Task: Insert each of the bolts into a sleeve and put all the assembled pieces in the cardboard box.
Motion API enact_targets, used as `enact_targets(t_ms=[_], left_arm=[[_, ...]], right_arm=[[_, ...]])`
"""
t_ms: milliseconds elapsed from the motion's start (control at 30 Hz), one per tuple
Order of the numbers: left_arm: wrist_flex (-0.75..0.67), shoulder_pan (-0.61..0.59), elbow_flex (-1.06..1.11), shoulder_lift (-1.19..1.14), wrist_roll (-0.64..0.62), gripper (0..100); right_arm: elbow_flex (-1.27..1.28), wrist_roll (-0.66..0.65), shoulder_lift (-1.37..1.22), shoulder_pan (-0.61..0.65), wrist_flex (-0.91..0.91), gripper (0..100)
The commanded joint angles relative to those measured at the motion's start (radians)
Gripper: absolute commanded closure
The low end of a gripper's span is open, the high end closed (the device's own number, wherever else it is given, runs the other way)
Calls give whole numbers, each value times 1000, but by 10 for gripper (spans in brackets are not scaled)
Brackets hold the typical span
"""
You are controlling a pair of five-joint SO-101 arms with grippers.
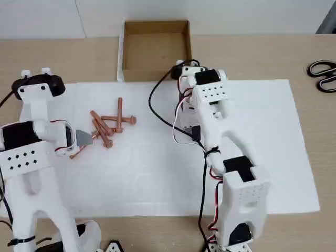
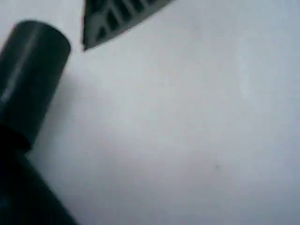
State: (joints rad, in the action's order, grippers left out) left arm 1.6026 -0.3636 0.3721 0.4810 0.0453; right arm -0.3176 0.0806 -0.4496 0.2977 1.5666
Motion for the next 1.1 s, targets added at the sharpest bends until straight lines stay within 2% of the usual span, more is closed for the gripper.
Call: enact_targets(t_ms=[0,500,567,767,1067], left_arm=[[-12,3,-4,6,0,701],[0,3,-4,6,0,701],[0,3,-4,6,0,701],[0,3,-4,6,0,701],[0,3,-4,2,0,701]], right_arm=[[-46,12,-8,8,-33,790],[-46,14,-136,10,-107,791],[-46,14,-142,10,-107,819],[-46,12,-150,8,-101,997],[-63,5,-139,4,-22,995]])
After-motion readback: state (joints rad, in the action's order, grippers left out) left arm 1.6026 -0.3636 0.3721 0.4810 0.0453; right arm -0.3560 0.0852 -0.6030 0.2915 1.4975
